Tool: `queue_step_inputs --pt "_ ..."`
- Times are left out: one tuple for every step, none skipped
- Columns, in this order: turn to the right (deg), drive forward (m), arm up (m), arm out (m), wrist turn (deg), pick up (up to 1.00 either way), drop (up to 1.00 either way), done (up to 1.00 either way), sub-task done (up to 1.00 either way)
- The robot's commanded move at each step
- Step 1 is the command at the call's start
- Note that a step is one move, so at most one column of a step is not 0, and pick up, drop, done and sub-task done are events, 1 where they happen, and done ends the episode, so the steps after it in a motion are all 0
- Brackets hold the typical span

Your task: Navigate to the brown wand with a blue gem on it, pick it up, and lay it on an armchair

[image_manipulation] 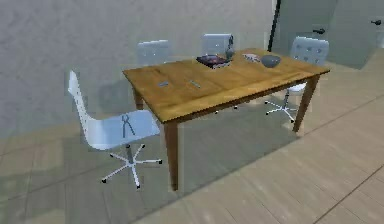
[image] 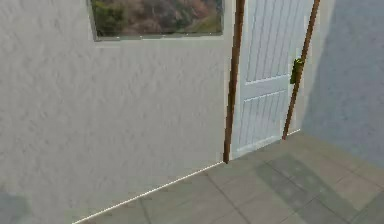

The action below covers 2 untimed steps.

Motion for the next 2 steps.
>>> queue_step_inputs --pt "45.0 0.0 0.0 0.0 0.0 0.0 0.0 0.0 0.0" --pt "45.0 0.0 0.0 0.0 0.0 0.0 0.0 0.0 0.0"
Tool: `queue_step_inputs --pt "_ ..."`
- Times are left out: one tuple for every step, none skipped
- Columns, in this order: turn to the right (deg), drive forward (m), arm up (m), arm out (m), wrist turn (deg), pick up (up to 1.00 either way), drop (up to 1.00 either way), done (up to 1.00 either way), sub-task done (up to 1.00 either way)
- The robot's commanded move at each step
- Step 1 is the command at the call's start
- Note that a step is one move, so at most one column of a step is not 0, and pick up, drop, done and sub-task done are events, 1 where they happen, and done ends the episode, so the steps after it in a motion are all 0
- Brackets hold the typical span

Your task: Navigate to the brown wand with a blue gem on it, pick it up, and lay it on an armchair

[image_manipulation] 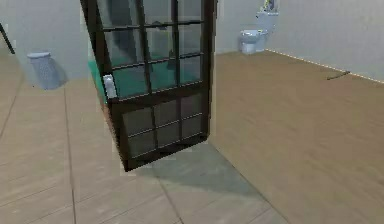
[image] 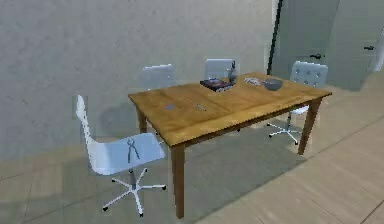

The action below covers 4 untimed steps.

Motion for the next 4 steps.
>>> queue_step_inputs --pt "39.0 0.0 0.0 0.0 0.0 0.0 0.0 0.0 0.0" --pt "0.0 1.0 0.0 0.0 0.0 0.0 0.0 0.0 0.0" --pt "0.0 0.25 0.0 0.0 0.0 0.0 0.0 0.0 0.0" --pt "18.0 0.0 0.0 0.0 0.0 0.0 0.0 0.0 0.0"
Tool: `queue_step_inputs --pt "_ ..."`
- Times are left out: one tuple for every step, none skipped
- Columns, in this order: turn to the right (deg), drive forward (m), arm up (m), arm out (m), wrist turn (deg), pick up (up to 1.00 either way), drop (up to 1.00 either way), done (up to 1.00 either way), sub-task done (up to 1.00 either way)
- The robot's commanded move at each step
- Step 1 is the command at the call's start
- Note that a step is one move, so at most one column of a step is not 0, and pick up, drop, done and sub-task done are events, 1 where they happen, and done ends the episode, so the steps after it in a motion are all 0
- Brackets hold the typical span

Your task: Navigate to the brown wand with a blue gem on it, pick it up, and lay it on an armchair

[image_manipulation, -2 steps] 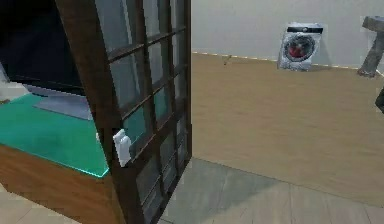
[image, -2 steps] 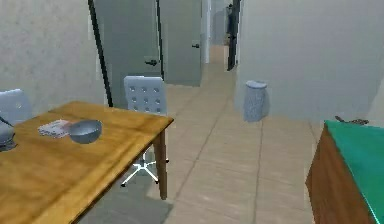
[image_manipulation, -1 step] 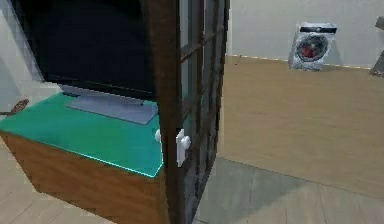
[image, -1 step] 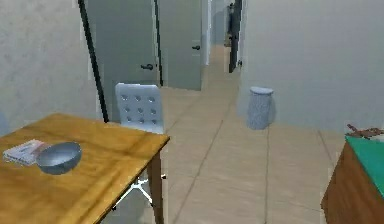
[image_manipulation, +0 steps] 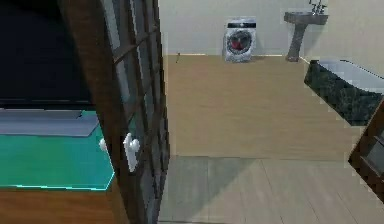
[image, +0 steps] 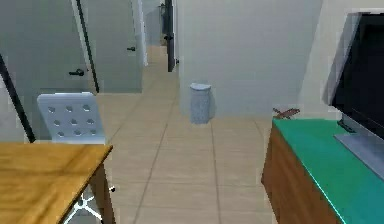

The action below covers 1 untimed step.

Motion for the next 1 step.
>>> queue_step_inputs --pt "0.0 1.0 0.0 0.0 0.0 0.0 0.0 0.0 0.0"
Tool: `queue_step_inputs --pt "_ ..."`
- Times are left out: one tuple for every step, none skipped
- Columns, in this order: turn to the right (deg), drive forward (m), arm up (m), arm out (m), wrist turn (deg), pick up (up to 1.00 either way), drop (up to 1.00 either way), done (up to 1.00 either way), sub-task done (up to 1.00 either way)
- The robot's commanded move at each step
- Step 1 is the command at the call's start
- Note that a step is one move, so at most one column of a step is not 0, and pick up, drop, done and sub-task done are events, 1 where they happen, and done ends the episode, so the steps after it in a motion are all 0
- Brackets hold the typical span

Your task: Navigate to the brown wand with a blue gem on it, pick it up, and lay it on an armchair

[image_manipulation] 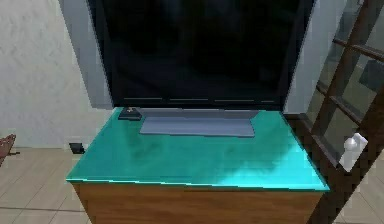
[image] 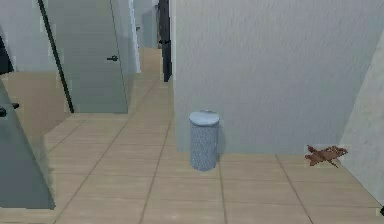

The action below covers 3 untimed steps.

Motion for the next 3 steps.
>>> queue_step_inputs --pt "9.0 0.0 0.0 0.0 0.0 0.0 0.0 0.0 0.0" --pt "0.0 0.2 0.0 0.0 0.0 0.0 0.0 0.0 0.0" --pt "-39.0 0.0 0.0 0.0 0.0 0.0 0.0 0.0 0.0"
